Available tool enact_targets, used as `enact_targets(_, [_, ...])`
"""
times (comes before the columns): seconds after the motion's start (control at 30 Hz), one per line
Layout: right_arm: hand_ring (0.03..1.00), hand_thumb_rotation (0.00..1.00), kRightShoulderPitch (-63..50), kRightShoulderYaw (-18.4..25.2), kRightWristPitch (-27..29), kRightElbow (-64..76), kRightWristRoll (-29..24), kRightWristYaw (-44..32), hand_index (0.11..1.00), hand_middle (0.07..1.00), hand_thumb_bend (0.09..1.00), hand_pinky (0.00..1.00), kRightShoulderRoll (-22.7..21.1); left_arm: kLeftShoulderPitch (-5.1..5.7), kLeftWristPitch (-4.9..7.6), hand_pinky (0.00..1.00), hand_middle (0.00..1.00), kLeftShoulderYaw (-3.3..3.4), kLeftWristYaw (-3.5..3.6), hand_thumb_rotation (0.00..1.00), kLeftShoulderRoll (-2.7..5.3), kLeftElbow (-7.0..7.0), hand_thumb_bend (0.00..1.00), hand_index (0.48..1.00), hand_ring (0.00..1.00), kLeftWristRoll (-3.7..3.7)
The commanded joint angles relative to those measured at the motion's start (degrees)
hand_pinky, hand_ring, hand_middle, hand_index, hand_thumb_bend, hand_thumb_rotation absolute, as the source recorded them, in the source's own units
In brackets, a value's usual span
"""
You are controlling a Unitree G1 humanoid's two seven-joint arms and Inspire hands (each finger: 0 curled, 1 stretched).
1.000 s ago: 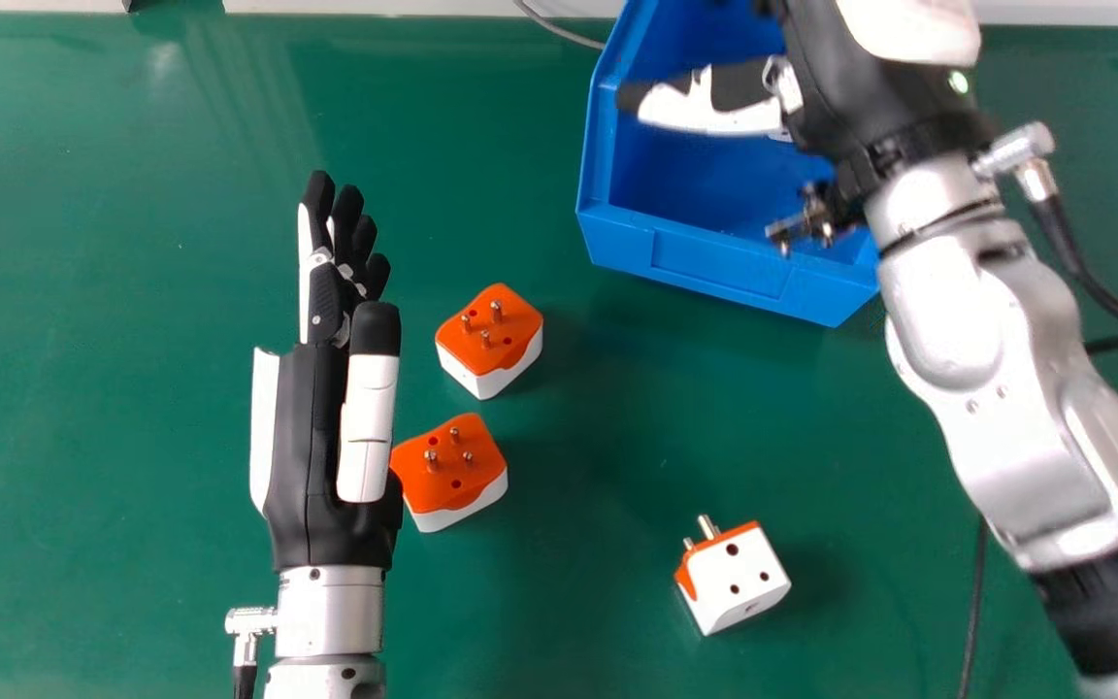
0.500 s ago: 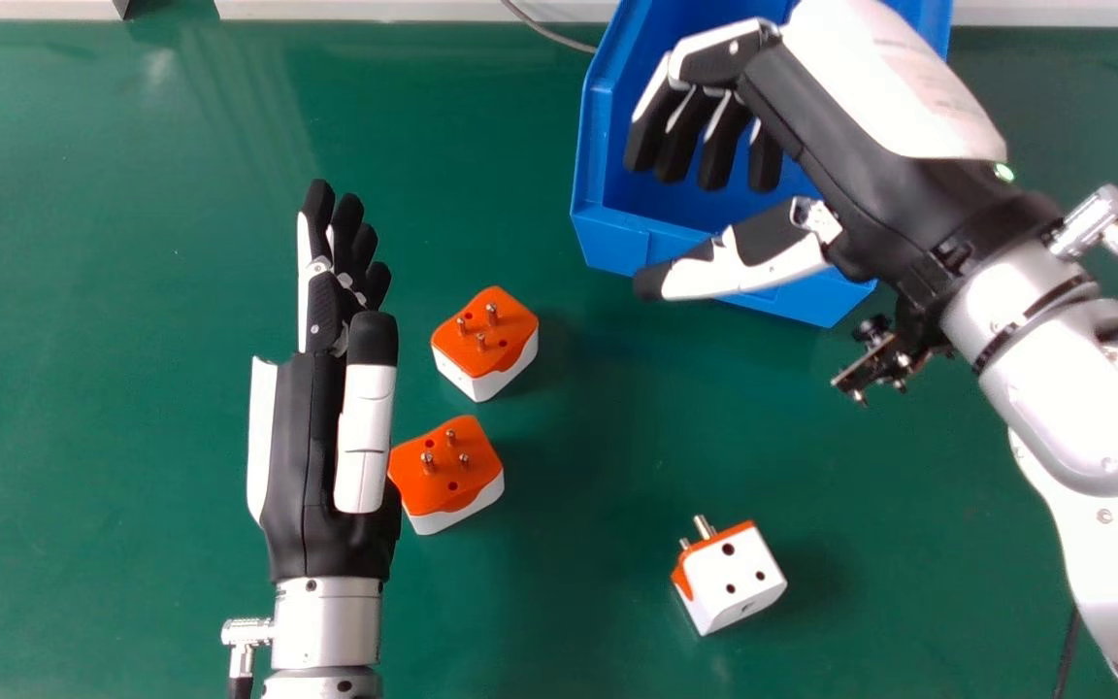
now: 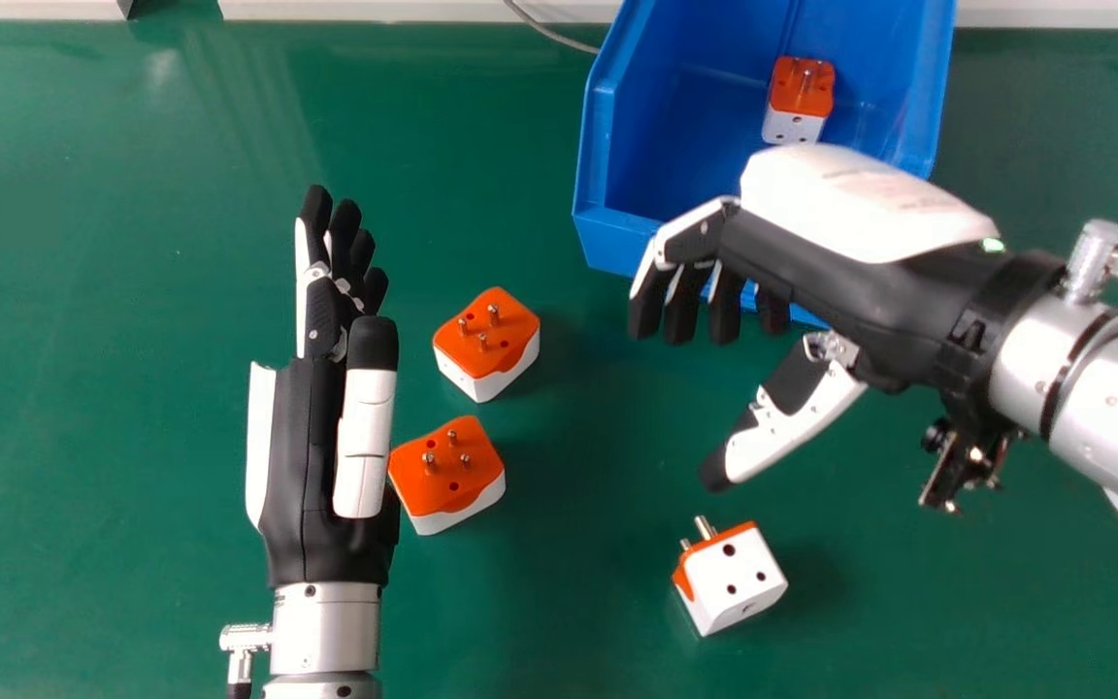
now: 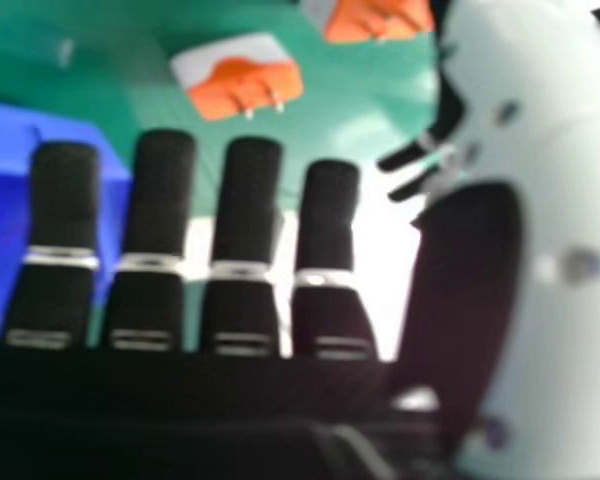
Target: Pick all objects and put in blue box
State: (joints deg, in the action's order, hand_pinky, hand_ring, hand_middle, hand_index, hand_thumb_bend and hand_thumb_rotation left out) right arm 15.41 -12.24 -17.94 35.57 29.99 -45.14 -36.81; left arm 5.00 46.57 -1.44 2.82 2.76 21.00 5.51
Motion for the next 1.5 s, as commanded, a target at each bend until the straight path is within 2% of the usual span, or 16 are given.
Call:
enact_targets(0.0, [0.586,0.17,-0.1,-0.4,-0.9,2.6,1.1,-1.0,0.656,0.641,0.759,0.47,-0.8,0.74,0.38,1.00,1.00,-0.56,-0.02,0.90,1.65,-1.72,0.83,1.000,1.00,-0.63])
enact_targets(0.07, [0.586,0.17,-0.5,-1.0,-1.4,3.3,2.1,-1.9,0.656,0.641,0.759,0.47,-1.2,0.93,0.14,1.00,1.00,-0.58,-0.10,0.90,1.58,-2.09,0.83,1.000,1.00,-0.79])
enact_targets(0.1, [0.651,0.22,-0.6,-1.4,-1.6,3.5,2.5,-2.3,0.706,0.697,0.808,0.54,-1.5,1.02,0.03,1.00,1.00,-0.59,-0.12,0.90,1.54,-2.25,0.83,1.000,1.00,-0.87])
enact_targets(0.2, [0.651,0.22,-0.8,-2.4,-2.7,4.1,4.4,-3.7,0.706,0.697,0.808,0.54,-1.8,1.15,0.03,1.00,1.00,-0.58,0.09,0.90,1.44,-2.27,0.83,1.000,1.00,-0.78])
enact_targets(0.23, [0.710,0.26,-0.8,-2.8,-3.3,4.3,4.9,-4.2,0.752,0.749,0.847,0.59,-1.8,1.21,-0.03,1.00,1.00,-0.60,0.22,0.90,1.39,-2.30,0.83,1.000,1.00,-0.70])
enact_targets(0.43, [0.710,0.26,-1.0,-4.7,-6.5,5.0,8.1,-6.5,0.752,0.749,0.847,0.59,-1.4,1.32,-0.47,1.00,1.00,-0.72,0.38,0.90,1.33,-2.80,0.83,1.000,1.00,-0.83])
enact_targets(0.47, [0.762,0.30,-1.0,-4.9,-6.9,5.1,8.5,-6.8,0.790,0.792,0.878,0.64,-1.3,1.39,-0.66,1.00,1.00,-0.74,0.36,0.91,1.36,-2.95,0.83,1.000,1.00,-0.82])
enact_targets(0.57, [0.762,0.30,-0.8,-5.5,-8.2,5.4,9.6,-7.9,0.790,0.792,0.878,0.64,-1.1,1.42,-0.80,1.00,1.00,-0.73,0.13,0.91,1.46,-3.13,0.83,1.000,1.00,-1.06])
enact_targets(0.7, [0.762,0.30,-0.8,-6.2,-9.7,6.3,11.7,-8.9,0.790,0.792,0.878,0.64,-0.9,1.25,-0.70,1.00,1.00,-0.78,0.27,0.91,1.55,-2.99,0.83,1.000,1.00,-0.83])
enact_targets(0.73, [0.810,0.32,-0.9,-6.5,-10.2,6.6,12.5,-9.2,0.826,0.832,0.902,0.70,-0.8,1.24,-0.72,1.00,1.00,-0.79,0.25,0.91,1.57,-3.01,0.83,1.000,1.00,-0.83])
enact_targets(0.83, [0.810,0.32,-1.3,-7.9,-11.2,7.9,16.1,-10.1,0.826,0.832,0.902,0.70,-0.4,1.22,-0.87,1.00,1.00,-0.71,-0.18,0.91,1.65,-3.16,0.83,1.000,1.00,-1.26])
enact_targets(0.87, [0.848,0.33,-1.6,-8.5,-11.3,8.2,17.7,-10.5,0.855,0.865,0.922,0.76,-0.1,1.19,-0.95,1.00,1.00,-0.75,-0.13,0.91,1.64,-3.21,0.83,1.000,1.00,-1.18])
enact_targets(0.97, [0.848,0.33,-3.0,-10.3,-11.2,8.9,21.8,-10.5,0.855,0.865,0.922,0.76,1.4,1.08,-1.12,1.00,1.00,-0.88,0.11,0.91,1.61,-3.27,0.83,1.000,1.00,-0.84])
enact_targets(1.07, [0.848,0.33,-4.9,-11.5,-10.4,9.2,25.4,-10.3,0.855,0.865,0.922,0.76,2.8,0.95,-0.93,1.00,1.00,-0.79,-0.15,0.91,1.65,-3.14,0.83,1.000,1.00,-1.15])
enact_targets(1.2, [0.903,0.33,-7.2,-12.8,-9.7,9.7,31.1,-12.0,0.899,0.914,0.951,0.84,5.0,1.01,-1.24,1.00,1.00,-0.91,0.03,0.91,1.60,-3.40,0.83,1.000,1.00,-0.85])
enact_targets(1.47, [0.923,0.32,-12.1,-14.9,-6.0,8.3,41.5,-15.9,0.915,0.931,0.961,0.88,9.5,0.48,-0.30,1.00,1.00,-0.95,-0.02,0.91,1.82,-2.64,0.83,1.000,1.00,-1.07])
